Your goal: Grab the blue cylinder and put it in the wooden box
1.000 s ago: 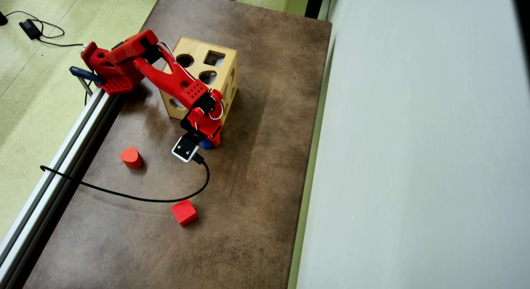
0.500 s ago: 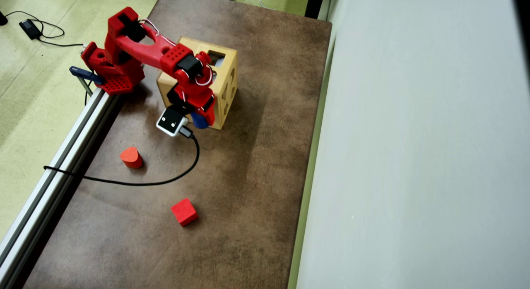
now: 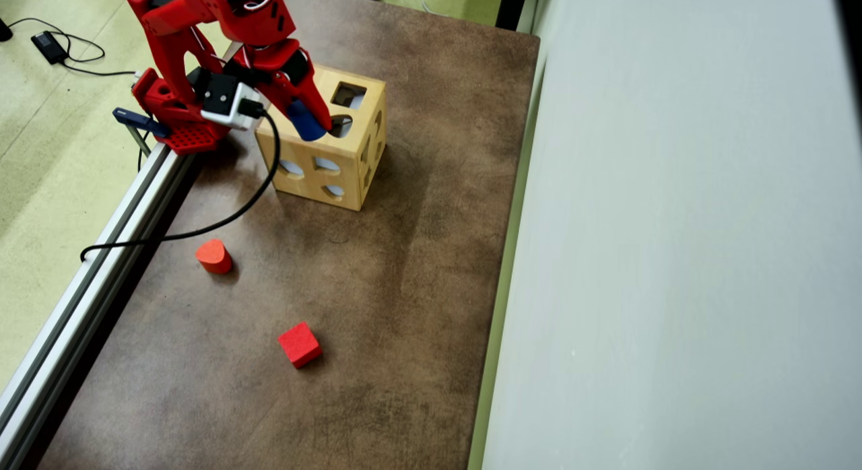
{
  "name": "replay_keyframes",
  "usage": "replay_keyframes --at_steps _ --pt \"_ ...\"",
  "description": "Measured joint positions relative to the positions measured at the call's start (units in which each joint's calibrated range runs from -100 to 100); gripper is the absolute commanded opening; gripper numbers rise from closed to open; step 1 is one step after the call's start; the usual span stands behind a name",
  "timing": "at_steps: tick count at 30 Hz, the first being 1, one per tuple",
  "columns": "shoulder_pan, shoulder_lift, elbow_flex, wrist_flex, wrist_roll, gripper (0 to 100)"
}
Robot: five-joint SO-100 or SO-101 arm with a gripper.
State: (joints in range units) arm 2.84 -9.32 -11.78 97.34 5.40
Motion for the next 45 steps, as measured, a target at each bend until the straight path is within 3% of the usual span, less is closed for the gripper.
replay_keyframes --at_steps 7,18,45 --pt "-8.41 -10.34 10.65 0.0 -1.9 7" --pt "-9.56 -18.56 24.92 0.0 -1.9 7" --pt "-9.56 -20.0 30.52 0.0 -1.9 7"
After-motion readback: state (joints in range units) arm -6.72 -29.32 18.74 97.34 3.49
